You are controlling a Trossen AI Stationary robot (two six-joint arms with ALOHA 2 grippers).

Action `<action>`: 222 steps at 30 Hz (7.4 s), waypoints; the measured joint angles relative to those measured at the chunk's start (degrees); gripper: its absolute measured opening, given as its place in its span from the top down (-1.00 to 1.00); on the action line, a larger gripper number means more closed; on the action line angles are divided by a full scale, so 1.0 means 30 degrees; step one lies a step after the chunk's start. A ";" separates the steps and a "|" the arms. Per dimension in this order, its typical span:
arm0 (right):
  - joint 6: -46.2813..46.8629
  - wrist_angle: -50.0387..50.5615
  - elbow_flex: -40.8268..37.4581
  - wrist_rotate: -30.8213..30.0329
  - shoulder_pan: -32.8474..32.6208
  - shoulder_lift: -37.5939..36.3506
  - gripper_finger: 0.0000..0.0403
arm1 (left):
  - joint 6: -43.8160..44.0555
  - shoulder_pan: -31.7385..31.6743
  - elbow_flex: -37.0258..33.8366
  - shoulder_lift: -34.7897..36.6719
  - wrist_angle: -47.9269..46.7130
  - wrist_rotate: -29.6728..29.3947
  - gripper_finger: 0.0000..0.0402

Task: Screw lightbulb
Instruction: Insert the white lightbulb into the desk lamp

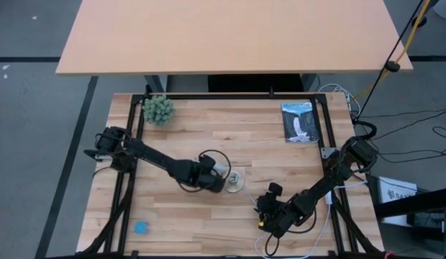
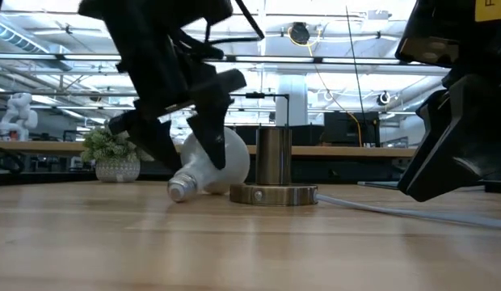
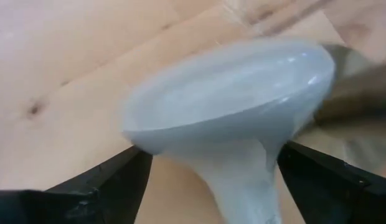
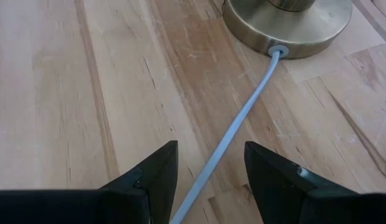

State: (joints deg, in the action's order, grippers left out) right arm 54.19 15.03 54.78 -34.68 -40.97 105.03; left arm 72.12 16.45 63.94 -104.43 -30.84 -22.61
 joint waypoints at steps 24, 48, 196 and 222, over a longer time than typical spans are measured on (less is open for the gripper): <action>-0.0858 0.0318 -0.0022 -0.0006 0.0000 0.0000 0.13 | -0.5623 -0.0772 -0.0010 0.0744 -0.0587 -0.2971 0.11; 0.1531 0.7879 -0.0022 -0.3335 0.0692 -0.2454 0.19 | -1.4866 0.0470 0.0000 0.2977 0.8492 -0.7043 0.21; -1.2939 -1.0928 -0.5223 0.6845 0.8796 -0.7861 0.36 | -1.9649 -0.1053 -0.6280 0.1039 2.1652 0.2466 0.05; -1.5233 -0.8932 -0.5246 0.6156 0.8748 -0.8735 0.36 | -2.2434 -0.0757 -0.6251 0.1039 2.2294 0.2279 -0.10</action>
State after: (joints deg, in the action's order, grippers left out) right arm 8.49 -11.77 39.05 -16.21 -14.73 78.83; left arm 4.82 14.18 45.19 -101.32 36.04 -15.77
